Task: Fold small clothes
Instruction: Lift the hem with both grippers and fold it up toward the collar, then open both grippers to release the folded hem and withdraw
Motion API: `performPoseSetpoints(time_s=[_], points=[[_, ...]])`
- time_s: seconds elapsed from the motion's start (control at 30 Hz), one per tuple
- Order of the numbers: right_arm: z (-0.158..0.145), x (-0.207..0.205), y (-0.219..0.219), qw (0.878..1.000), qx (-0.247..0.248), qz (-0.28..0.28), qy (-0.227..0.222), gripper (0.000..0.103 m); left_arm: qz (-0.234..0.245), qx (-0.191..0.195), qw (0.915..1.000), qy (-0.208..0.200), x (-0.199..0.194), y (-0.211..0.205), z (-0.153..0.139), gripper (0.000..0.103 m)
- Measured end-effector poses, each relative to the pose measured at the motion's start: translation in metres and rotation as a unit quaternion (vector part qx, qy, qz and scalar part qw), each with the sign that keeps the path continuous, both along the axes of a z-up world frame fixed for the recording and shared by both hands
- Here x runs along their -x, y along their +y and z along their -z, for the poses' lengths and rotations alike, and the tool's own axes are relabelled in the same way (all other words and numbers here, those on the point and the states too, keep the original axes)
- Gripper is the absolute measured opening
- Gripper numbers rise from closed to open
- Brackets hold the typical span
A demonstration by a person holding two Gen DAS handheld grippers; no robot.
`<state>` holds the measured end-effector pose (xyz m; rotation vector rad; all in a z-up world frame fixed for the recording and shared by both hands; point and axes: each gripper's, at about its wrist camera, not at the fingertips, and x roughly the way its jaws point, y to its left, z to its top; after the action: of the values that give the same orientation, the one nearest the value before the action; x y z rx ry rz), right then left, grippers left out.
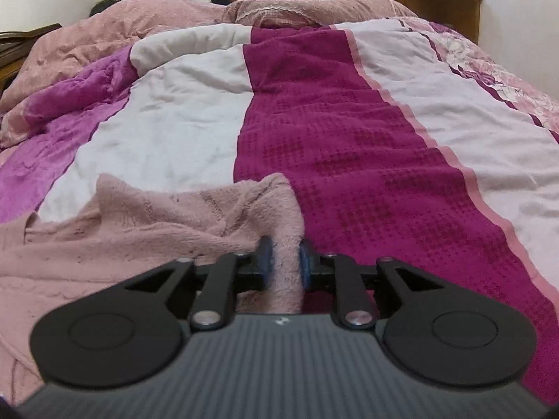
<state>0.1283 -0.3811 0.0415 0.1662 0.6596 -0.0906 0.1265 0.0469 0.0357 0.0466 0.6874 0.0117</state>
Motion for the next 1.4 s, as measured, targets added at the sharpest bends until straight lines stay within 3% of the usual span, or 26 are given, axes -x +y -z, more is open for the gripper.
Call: performPoseSetpoints(time_s=[0.07,0.13,0.3,0.5,0.63,0.77,0.83,0.87,0.9,0.93,0.97,1.13,1.27,1.4], points=[[-0.008,0.003,-0.003,1.000,-0.009,0.003,0.010,0.056,0.004,0.001,1.0000,0.007,0.001,0.003,-0.006,0.028],[-0.015,0.014,-0.006,1.000,-0.025,0.004,0.008,0.062,-0.003,0.008,0.9999,0.009,0.005,0.010,-0.013,0.034],[-0.024,0.046,-0.015,0.996,-0.074,-0.034,0.038,0.062,0.000,0.019,0.9998,0.004,0.024,0.023,-0.027,0.039],[-0.019,0.079,-0.006,0.992,-0.092,-0.050,0.065,0.062,0.007,0.056,0.9981,0.025,0.031,0.023,-0.032,0.039],[-0.019,0.093,0.012,0.993,-0.054,-0.071,0.071,0.062,-0.010,0.063,0.9965,0.054,0.018,0.019,-0.021,0.041],[-0.024,0.101,0.028,0.993,0.009,-0.094,0.067,0.061,-0.017,0.087,0.9945,0.056,0.010,0.016,-0.015,0.042],[-0.025,0.102,0.033,0.992,0.030,-0.104,0.067,0.061,-0.011,0.096,0.9941,0.050,0.009,0.015,-0.015,0.035],[-0.024,0.102,0.035,0.991,0.037,-0.110,0.073,0.052,-0.007,0.095,0.9943,0.048,0.009,0.014,-0.016,0.013],[-0.022,0.100,0.038,0.989,0.045,-0.114,0.080,0.044,-0.003,0.091,0.9947,0.047,0.009,0.012,-0.016,0.007],[-0.019,0.098,0.040,0.988,0.056,-0.114,0.088,0.028,-0.002,0.089,0.9949,0.047,0.010,0.012,-0.018,0.007],[-0.018,0.097,0.040,0.988,0.067,-0.109,0.092,0.020,-0.001,0.088,0.9951,0.044,0.012,0.012,-0.020,0.007],[-0.032,0.107,0.034,0.990,0.074,-0.102,0.068,0.015,0.008,0.065,0.9975,0.025,0.035,0.021,-0.042,0.007],[-0.021,0.107,0.033,0.985,0.089,-0.110,0.099,0.014,0.013,0.026,0.9963,0.081,0.020,0.019,-0.024,0.010],[-0.023,0.104,0.026,0.985,0.063,-0.108,0.119,0.017,0.006,0.008,0.9964,0.084,0.021,0.016,-0.028,0.028]])
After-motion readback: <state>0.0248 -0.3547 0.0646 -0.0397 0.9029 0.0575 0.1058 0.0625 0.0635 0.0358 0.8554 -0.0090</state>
